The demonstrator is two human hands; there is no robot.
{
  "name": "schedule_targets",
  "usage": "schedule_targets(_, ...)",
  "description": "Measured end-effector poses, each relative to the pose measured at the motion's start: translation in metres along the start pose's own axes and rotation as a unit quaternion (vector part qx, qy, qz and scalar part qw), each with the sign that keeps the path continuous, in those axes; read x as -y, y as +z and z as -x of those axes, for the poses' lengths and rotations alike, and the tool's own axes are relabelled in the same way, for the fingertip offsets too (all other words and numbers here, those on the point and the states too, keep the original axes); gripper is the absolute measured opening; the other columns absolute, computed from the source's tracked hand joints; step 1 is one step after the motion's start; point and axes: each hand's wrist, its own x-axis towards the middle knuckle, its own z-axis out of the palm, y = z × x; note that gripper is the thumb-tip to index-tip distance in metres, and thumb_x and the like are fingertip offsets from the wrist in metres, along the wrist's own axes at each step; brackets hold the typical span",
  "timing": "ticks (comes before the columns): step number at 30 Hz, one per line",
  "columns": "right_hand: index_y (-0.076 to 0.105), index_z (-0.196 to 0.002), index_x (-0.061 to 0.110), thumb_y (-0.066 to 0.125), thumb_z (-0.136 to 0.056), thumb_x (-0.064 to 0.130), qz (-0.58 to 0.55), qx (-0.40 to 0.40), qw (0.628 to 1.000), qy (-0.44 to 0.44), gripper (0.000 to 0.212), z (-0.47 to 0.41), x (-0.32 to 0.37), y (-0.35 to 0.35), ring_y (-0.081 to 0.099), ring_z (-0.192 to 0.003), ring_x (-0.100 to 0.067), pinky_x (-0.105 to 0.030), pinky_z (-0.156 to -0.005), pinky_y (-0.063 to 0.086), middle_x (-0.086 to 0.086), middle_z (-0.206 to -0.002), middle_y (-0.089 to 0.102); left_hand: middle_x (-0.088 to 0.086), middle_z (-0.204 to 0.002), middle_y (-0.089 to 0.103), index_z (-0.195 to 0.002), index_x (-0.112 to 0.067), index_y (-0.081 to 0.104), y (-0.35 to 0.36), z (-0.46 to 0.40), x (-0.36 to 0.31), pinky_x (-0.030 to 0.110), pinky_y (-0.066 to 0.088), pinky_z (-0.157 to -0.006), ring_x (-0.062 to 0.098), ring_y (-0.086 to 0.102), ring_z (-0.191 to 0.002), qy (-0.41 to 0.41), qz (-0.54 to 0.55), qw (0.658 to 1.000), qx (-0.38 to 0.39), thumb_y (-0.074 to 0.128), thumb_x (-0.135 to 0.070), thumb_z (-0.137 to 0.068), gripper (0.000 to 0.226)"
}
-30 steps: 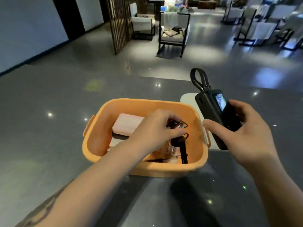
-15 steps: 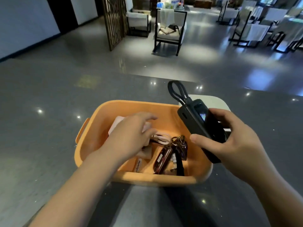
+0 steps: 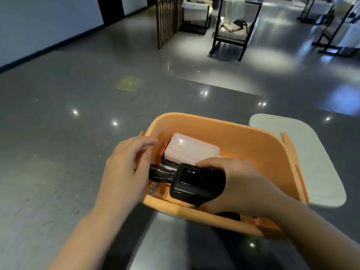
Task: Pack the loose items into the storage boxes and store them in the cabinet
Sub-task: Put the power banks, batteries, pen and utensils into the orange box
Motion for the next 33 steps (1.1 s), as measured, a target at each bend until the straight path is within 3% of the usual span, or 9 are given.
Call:
schedule_targets(5,0.055,-0.113,0.045,0.069,-0.051,0.064,0.047,-0.008,0.999,-0.013,0.066,-0.006,0.001,0.003,0.056,-0.089,0.003,-0.020,-0.075,0.051,0.025,-0.093,0.064,-0.032,-0.101,0.056,-0.101,-0.026,0.068,0.009,0.003,-0.011,0.022,0.041,-0.091,0.002,0.053,-0.102,0.011,-0.004,1.000,0.024,0.055,-0.009,-0.089,0.025)
schedule_targets(8,0.057,-0.113,0.044,0.072,-0.048,0.063,0.040,-0.030,0.999,0.000,0.069,-0.006,-0.002,0.002,0.057,-0.090,0.002,-0.024,-0.078,0.051,0.025,-0.095,0.064,-0.022,-0.108,0.063,-0.105,-0.028,0.067,0.005,-0.001,-0.015,0.029,0.022,-0.113,-0.003,0.051,-0.109,0.068,-0.051,0.988,0.125,0.061,-0.022,-0.088,0.019)
schedule_targets(10,0.052,-0.120,0.046,0.074,-0.045,0.062,0.020,-0.065,0.998,0.019,0.080,-0.004,-0.006,-0.001,0.053,-0.095,0.005,-0.016,-0.078,0.047,0.028,-0.102,0.060,-0.020,-0.116,0.061,-0.113,-0.031,0.063,0.002,-0.009,-0.019,0.031,0.013,-0.117,-0.004,0.047,-0.117,0.115,-0.066,0.968,0.215,0.060,-0.043,-0.084,0.032)
schedule_targets(12,0.046,-0.126,0.048,0.075,-0.044,0.061,0.027,-0.085,0.996,0.024,0.088,-0.004,-0.009,-0.003,0.049,-0.098,0.005,-0.012,-0.077,0.041,0.028,-0.108,0.055,-0.018,-0.123,0.058,-0.122,-0.030,0.059,0.002,-0.017,-0.024,0.031,0.022,-0.113,-0.001,0.044,-0.121,0.139,-0.066,0.948,0.279,0.067,-0.055,-0.074,0.054)
schedule_targets(17,0.046,-0.122,0.049,0.076,-0.043,0.059,0.021,-0.071,0.997,0.013,0.085,-0.002,-0.007,0.005,0.049,-0.101,0.000,-0.023,-0.088,0.045,0.023,-0.108,0.057,-0.024,-0.114,0.052,-0.126,-0.037,0.050,0.012,-0.029,-0.030,0.017,0.036,-0.095,-0.007,0.041,-0.108,0.141,-0.083,0.917,0.363,0.083,-0.050,-0.056,0.078)
schedule_targets(22,0.052,-0.122,0.043,0.079,-0.047,0.052,-0.013,-0.111,0.994,-0.014,0.081,-0.014,-0.012,-0.003,0.051,-0.102,0.003,-0.016,-0.086,0.043,0.023,-0.109,0.059,-0.016,-0.114,0.056,-0.124,-0.032,0.053,0.019,-0.048,-0.029,0.021,0.035,-0.095,0.000,0.044,-0.109,0.164,-0.093,0.917,0.353,0.084,-0.048,-0.053,0.079)
schedule_targets(25,0.053,-0.125,0.034,0.083,-0.053,0.041,-0.023,-0.138,0.989,-0.036,0.078,-0.031,-0.018,-0.011,0.054,-0.106,0.000,-0.027,-0.092,0.047,0.019,-0.114,0.061,-0.015,-0.116,0.054,-0.125,-0.033,0.051,0.027,-0.060,-0.027,0.018,0.032,-0.097,-0.001,0.041,-0.110,0.171,-0.075,0.926,0.328,0.083,-0.041,-0.060,0.073)
schedule_targets(27,0.055,-0.127,0.031,0.084,-0.056,0.038,-0.014,-0.135,0.990,-0.042,0.077,-0.040,-0.022,-0.013,0.055,-0.108,-0.004,-0.034,-0.094,0.047,0.015,-0.117,0.062,-0.013,-0.123,0.054,-0.129,-0.030,0.048,0.033,-0.063,-0.023,0.025,0.034,-0.101,0.003,0.042,-0.115,0.169,-0.091,0.923,0.333,0.080,-0.041,-0.066,0.071)
schedule_targets(33,0.054,-0.129,0.032,0.081,-0.061,0.044,-0.005,-0.160,0.986,-0.040,0.074,-0.046,-0.035,-0.015,0.053,-0.114,-0.002,-0.035,-0.098,0.046,0.015,-0.126,0.060,-0.009,-0.150,0.032,-0.145,-0.028,0.031,0.047,-0.063,-0.017,0.028,0.019,-0.113,0.009,0.025,-0.138,0.141,-0.127,0.925,0.329,0.068,-0.041,-0.080,0.077)
